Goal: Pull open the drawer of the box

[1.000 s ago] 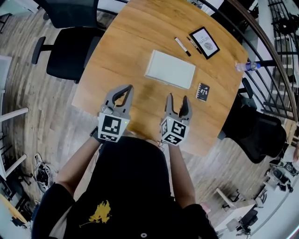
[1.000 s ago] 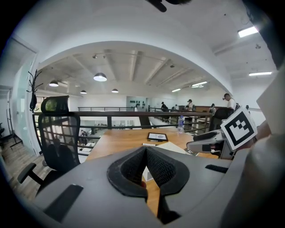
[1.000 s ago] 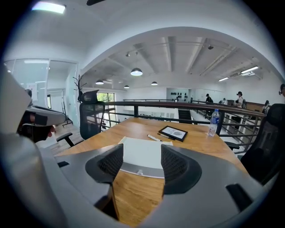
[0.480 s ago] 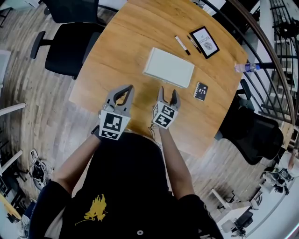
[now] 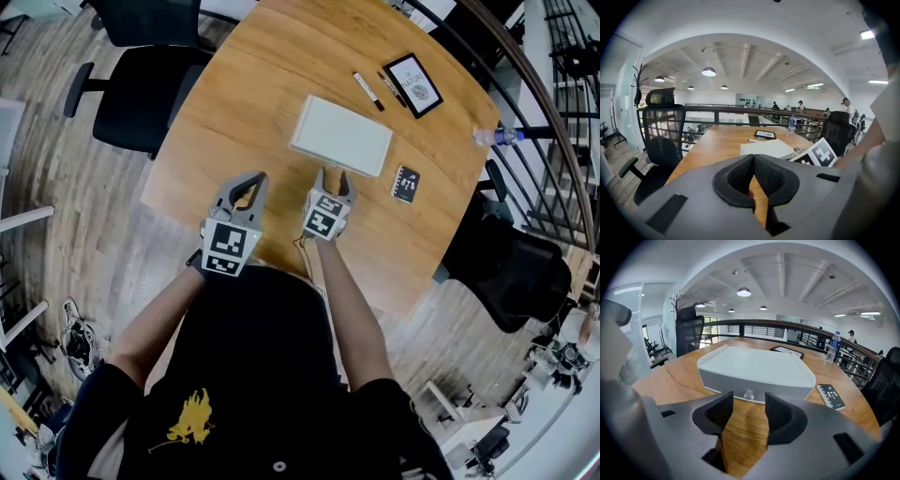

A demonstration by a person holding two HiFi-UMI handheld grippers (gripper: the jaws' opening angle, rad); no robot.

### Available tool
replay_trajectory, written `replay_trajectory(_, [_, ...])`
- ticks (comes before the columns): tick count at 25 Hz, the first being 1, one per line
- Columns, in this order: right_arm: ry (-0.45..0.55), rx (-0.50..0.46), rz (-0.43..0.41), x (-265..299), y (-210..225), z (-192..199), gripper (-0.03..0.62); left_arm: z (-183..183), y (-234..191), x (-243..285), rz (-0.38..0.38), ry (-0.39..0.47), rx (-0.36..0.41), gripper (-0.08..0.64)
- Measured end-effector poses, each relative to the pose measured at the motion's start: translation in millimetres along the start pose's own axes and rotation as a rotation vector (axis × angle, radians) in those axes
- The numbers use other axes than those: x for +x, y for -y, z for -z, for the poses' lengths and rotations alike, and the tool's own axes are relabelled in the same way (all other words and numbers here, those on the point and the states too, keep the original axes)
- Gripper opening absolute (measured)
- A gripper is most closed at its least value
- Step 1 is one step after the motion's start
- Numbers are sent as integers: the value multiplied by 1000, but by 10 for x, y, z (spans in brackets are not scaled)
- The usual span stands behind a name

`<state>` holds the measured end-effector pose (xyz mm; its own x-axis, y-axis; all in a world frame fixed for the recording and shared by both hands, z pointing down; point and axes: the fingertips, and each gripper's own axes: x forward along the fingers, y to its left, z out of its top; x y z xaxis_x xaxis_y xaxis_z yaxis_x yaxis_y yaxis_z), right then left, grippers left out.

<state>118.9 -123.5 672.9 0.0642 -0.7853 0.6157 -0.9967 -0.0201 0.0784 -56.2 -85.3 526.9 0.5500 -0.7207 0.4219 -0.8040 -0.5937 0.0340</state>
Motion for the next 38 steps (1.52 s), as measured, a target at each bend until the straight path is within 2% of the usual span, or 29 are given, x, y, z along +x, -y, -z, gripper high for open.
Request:
replay_trajectory(10, [-57,12,24,139,5,44,172,59,1,-110,2,-19,1,9])
replay_trajectory(25, [-73,-25,33,232,0,41,114,156,257,-153,63,-46,6,9])
replay_trajectory(38, [-89,-46,41,247,-23,40,71,197,293,-163,69,-63,30,9])
